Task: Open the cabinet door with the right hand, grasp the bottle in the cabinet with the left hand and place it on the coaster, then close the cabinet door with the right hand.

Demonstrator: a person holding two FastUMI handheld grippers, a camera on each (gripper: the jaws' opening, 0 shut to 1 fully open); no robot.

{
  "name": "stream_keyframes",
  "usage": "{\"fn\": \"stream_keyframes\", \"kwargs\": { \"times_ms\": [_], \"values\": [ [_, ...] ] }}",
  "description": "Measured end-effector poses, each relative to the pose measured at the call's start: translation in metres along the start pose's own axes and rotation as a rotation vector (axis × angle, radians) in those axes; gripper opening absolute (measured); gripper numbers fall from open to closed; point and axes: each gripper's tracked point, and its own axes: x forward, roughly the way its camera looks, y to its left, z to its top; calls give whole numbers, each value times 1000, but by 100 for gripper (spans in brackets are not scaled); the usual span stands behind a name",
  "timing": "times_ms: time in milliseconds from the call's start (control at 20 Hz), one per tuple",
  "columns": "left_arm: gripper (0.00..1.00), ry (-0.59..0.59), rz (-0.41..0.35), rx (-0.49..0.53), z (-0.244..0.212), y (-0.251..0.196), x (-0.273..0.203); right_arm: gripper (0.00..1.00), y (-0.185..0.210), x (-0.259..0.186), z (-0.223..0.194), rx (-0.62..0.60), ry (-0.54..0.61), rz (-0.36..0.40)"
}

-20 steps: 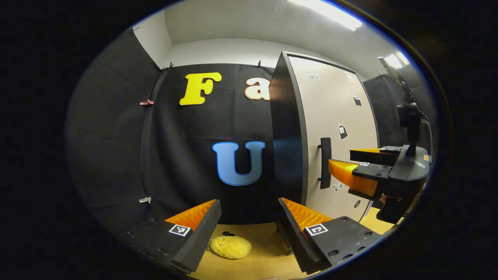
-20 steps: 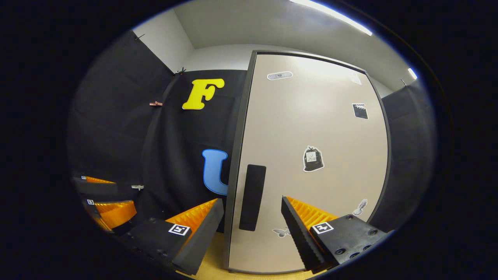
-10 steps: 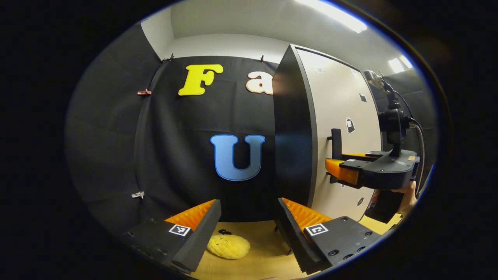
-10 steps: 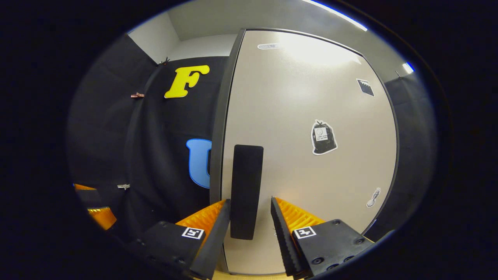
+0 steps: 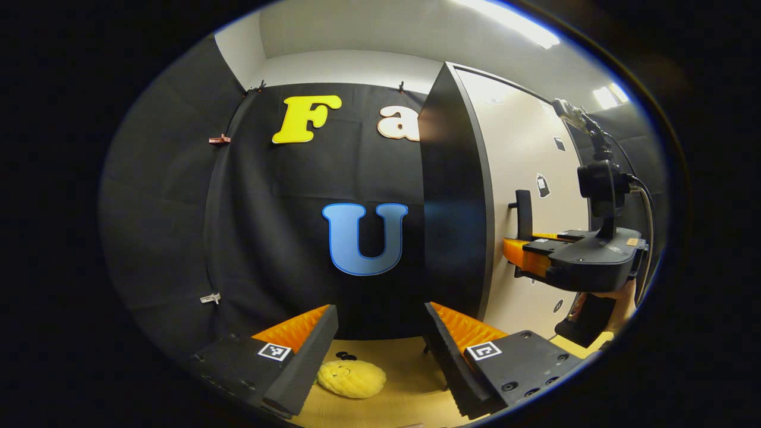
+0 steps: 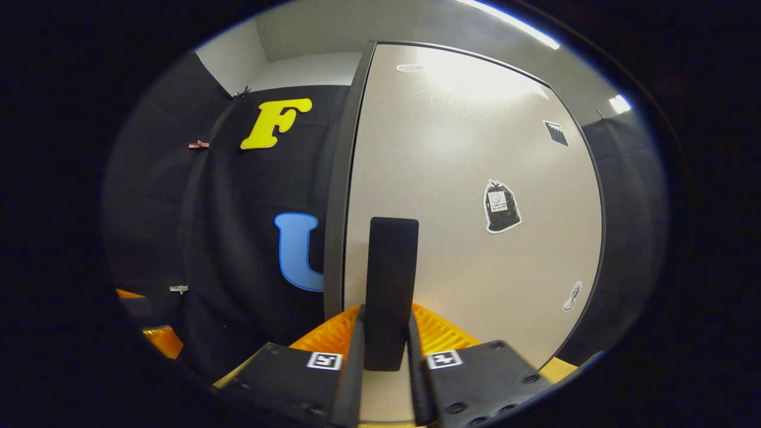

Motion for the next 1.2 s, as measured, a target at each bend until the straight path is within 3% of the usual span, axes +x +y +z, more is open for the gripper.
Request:
{"fn": "stream_keyframes", "kwargs": {
  "times_ms": [50,150,200,600,900,1200],
  "values": [
    [92,1,6,1,0,2,-1,29,0,5,-2,7,6,15],
    [92,2,14,0,0,4,-3,29,0,5,-4,12,19,46],
    [92,1,17,1,1,4,-5,17,1,4,-2,15,24,53],
    [92,-32,20,39,17,-15,-11,17,2,-24,4,30,52,149],
    [92,-29,29,17,17,-65,-43,17,-4,-70,17,52,58,262],
    [92,-27,98,14,18,-116,-81,17,-30,-126,27,88,96,398]
  ]
}}
